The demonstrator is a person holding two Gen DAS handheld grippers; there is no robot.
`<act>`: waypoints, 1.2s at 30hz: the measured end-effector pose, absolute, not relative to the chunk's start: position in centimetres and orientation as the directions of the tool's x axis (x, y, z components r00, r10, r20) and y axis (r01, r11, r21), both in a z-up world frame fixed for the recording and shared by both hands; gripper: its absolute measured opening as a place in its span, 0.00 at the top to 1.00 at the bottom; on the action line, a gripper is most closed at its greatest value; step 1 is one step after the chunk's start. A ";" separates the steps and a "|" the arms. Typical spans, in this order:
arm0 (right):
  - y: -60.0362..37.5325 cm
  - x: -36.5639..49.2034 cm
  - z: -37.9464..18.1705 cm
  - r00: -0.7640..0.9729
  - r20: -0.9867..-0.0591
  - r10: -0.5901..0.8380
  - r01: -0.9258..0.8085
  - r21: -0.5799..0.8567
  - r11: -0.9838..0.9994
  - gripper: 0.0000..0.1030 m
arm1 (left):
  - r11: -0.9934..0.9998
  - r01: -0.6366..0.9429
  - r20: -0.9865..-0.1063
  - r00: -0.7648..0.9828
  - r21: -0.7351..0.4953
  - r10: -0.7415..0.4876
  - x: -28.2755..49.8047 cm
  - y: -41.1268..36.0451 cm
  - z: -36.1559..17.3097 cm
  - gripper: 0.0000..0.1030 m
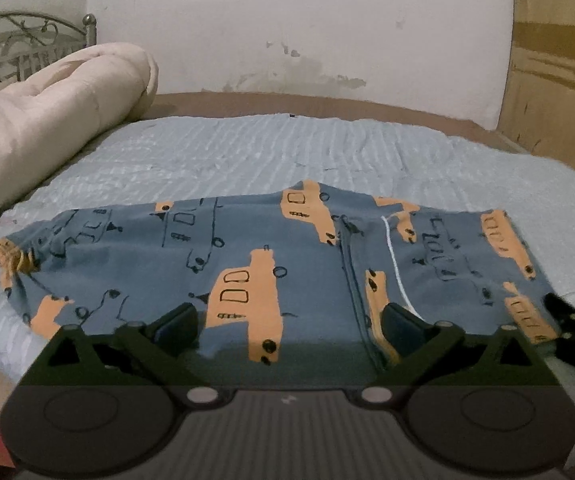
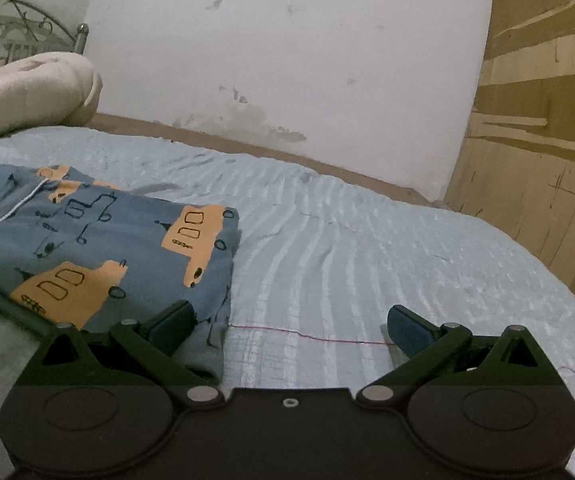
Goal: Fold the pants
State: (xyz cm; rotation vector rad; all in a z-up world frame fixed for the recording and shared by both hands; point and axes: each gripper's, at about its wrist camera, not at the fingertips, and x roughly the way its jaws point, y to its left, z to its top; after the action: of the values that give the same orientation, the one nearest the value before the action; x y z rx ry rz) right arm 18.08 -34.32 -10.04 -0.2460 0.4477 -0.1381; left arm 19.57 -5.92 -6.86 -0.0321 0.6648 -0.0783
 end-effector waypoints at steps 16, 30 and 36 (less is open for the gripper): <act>-24.8 20.1 -5.4 0.916 -0.399 0.052 -0.128 -0.167 0.978 0.01 | 0.973 -0.182 -0.560 0.825 -0.143 0.072 16.6 3.8 -2.8 0.01; -20.2 24.3 -9.0 0.880 -0.467 0.081 -0.201 -0.213 0.956 0.01 | 0.930 -0.346 -0.601 0.772 -0.122 0.208 18.4 9.1 -3.9 0.01; -20.8 24.5 -9.2 0.874 -0.477 0.097 -0.208 -0.184 0.961 0.01 | 0.933 -0.344 -0.620 0.757 -0.110 0.205 19.2 9.0 -4.9 0.01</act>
State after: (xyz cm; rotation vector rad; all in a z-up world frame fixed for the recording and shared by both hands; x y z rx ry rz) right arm 24.45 -20.76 -9.22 -0.2342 0.4831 0.1608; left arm 19.15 8.99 -4.90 -0.2238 0.6464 0.3019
